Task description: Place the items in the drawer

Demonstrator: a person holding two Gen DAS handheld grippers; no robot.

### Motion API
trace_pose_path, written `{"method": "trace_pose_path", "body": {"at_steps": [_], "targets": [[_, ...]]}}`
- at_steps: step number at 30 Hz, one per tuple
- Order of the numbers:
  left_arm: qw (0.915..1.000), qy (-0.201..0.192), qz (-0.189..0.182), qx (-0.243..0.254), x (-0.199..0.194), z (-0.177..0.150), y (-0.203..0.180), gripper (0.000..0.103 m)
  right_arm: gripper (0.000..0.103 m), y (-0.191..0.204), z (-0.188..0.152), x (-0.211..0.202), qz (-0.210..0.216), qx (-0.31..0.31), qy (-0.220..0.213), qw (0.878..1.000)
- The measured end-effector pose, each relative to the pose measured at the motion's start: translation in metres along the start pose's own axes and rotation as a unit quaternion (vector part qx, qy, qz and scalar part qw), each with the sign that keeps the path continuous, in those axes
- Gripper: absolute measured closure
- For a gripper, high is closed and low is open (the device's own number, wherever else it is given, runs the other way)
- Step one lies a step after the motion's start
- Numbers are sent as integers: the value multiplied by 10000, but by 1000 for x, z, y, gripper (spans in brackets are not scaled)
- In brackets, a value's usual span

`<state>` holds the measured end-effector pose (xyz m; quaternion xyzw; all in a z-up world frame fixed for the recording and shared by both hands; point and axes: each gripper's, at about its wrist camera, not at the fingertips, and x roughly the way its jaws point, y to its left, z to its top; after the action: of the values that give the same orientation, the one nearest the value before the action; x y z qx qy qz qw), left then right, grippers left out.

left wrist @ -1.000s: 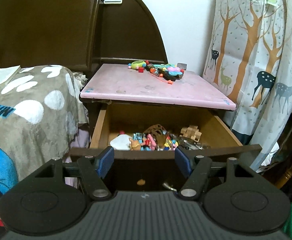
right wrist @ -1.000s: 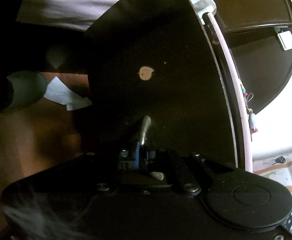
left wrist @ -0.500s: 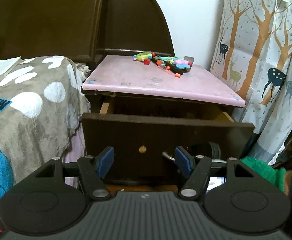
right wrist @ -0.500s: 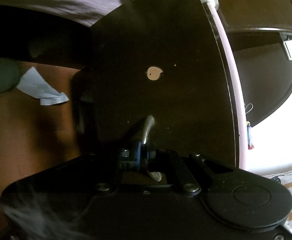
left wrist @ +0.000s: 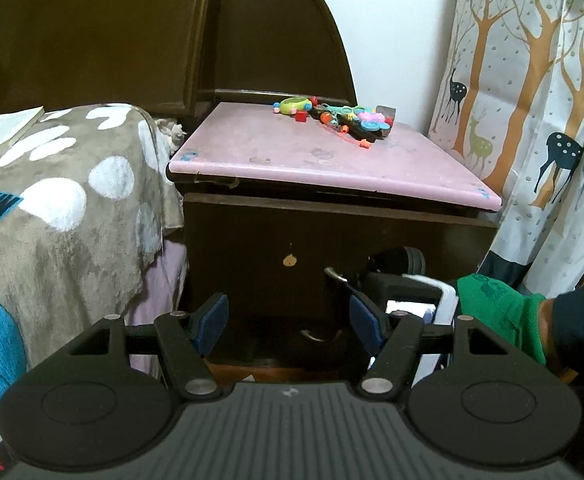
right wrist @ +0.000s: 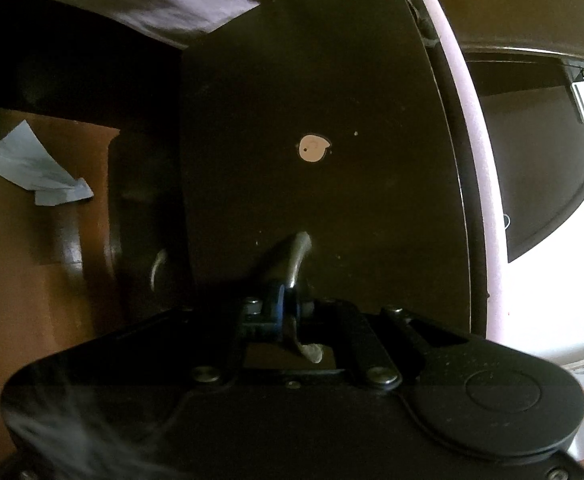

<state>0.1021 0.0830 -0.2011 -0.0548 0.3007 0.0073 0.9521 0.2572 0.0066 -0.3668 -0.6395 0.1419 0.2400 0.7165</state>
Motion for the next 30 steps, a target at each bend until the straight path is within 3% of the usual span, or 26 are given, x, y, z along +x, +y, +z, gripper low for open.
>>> {"method": "trace_pose_path", "body": {"at_steps": [10,16,19,22,26,30], "targets": [[10000,14,62,-47,1,3,1,37,100,-25,10,36,264,-46,226,9994],[9998,-149,17,142,-4,5,-8,37,79,-38,6,17,639,488,563,9952],[9993,-324,-28,166,-12,6,-11,37,60,-40,-8,-1,840,1060,785,9877],[9989,-417,-87,191,-19,6,-14,37,52,-46,-30,-23,1028,1920,1166,9690],[9990,-396,-113,177,-24,5,-17,37,34,-52,-56,-62,1164,3031,1574,9326],[9990,-383,-119,204,-33,6,-23,37,24,-60,-71,-104,1278,3870,1772,8958]]}}
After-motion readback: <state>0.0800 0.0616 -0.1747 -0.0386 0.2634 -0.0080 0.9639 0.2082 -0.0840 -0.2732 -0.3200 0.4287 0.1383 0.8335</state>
